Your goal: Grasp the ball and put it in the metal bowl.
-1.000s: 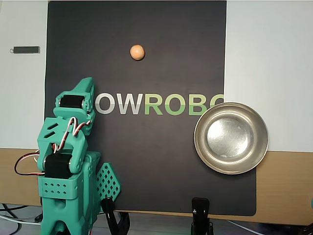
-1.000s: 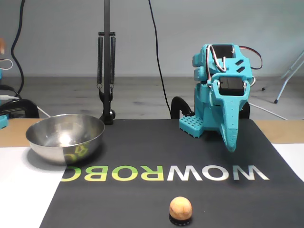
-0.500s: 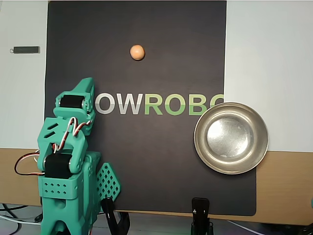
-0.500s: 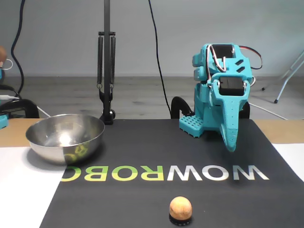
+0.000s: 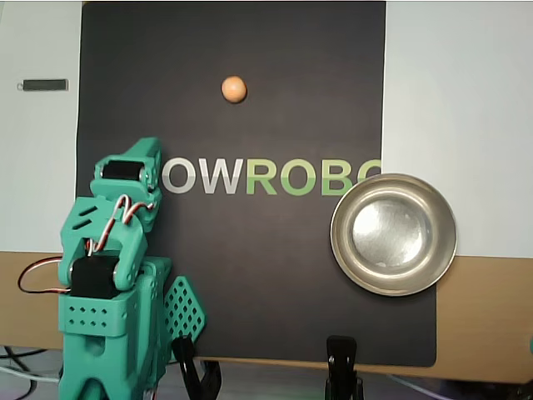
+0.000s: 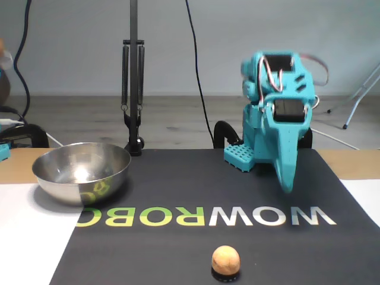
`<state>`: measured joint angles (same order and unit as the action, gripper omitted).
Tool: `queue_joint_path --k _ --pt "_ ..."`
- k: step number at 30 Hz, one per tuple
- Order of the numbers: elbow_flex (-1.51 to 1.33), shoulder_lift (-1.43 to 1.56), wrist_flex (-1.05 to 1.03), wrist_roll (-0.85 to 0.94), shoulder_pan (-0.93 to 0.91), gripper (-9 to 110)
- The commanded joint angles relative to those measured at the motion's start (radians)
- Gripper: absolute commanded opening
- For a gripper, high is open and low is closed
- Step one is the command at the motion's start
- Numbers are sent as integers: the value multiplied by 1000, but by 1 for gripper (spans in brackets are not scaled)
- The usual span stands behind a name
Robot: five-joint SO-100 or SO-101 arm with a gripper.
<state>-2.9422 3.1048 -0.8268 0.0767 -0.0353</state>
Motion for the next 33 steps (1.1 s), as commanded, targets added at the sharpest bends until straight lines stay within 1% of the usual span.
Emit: queue_joint_path --k 1,10,18,22,33 --pt "146 -158 -5 3 -5 0" --pt "466 -497 -21 3 -48 0" --pt "851 -756 -291 3 -46 0" --pt "1012 -879 -394 3 -46 0" --pt "1276 -1221 -479 3 -46 0"
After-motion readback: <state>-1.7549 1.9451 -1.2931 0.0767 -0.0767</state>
